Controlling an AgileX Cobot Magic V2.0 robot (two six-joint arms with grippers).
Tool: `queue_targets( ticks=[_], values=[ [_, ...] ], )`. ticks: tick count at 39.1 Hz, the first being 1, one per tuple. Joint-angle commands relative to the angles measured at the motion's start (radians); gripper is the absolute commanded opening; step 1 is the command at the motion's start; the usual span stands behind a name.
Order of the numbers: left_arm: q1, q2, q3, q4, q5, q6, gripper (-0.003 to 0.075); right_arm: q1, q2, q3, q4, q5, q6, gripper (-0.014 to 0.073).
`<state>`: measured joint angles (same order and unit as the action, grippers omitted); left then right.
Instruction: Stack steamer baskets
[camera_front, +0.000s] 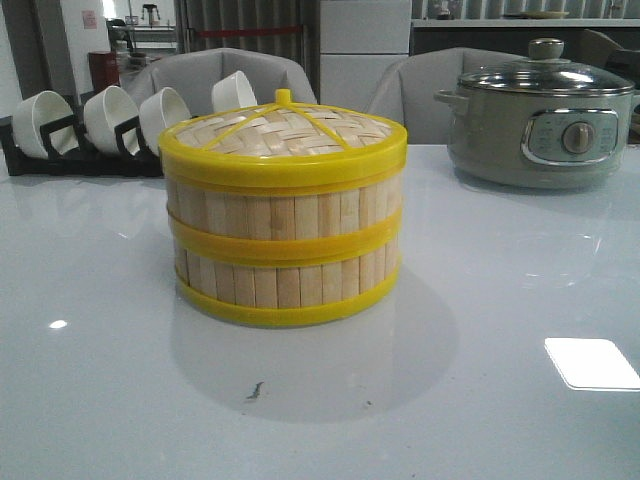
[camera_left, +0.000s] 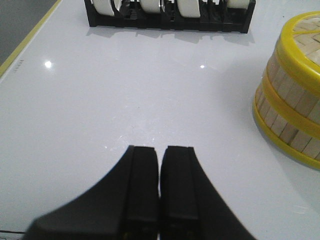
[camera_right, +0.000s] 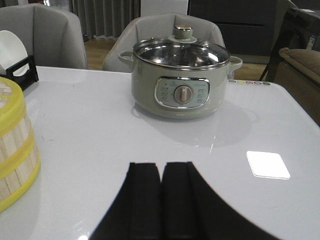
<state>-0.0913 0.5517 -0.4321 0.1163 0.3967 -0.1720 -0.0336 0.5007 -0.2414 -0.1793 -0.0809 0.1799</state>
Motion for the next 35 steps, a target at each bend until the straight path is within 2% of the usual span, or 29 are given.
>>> queue_targets(
  ticks=[1, 26, 29, 35],
  values=[
    [-0.008, 0.003, -0.031, -0.003, -0.088, -0.009, 0.0091, -0.008, 0.0, -0.029, -0.012, -0.075, -0.008, 0.0067],
    [-0.008, 0.003, -0.031, -0.003, -0.088, -0.009, 0.0091, -0.008, 0.0, -0.029, -0.012, -0.075, -0.008, 0.0067],
    [-0.008, 0.003, -0.031, 0.031, -0.098, -0.009, 0.0091, -0.008, 0.0, -0.029, -0.012, -0.075, -0.008, 0.0067],
    [-0.008, -0.049, -0.021, 0.038, -0.121, -0.009, 0.0091, -0.008, 0.0, -0.029, -0.012, -0.075, -0.008, 0.0067]
  ],
)
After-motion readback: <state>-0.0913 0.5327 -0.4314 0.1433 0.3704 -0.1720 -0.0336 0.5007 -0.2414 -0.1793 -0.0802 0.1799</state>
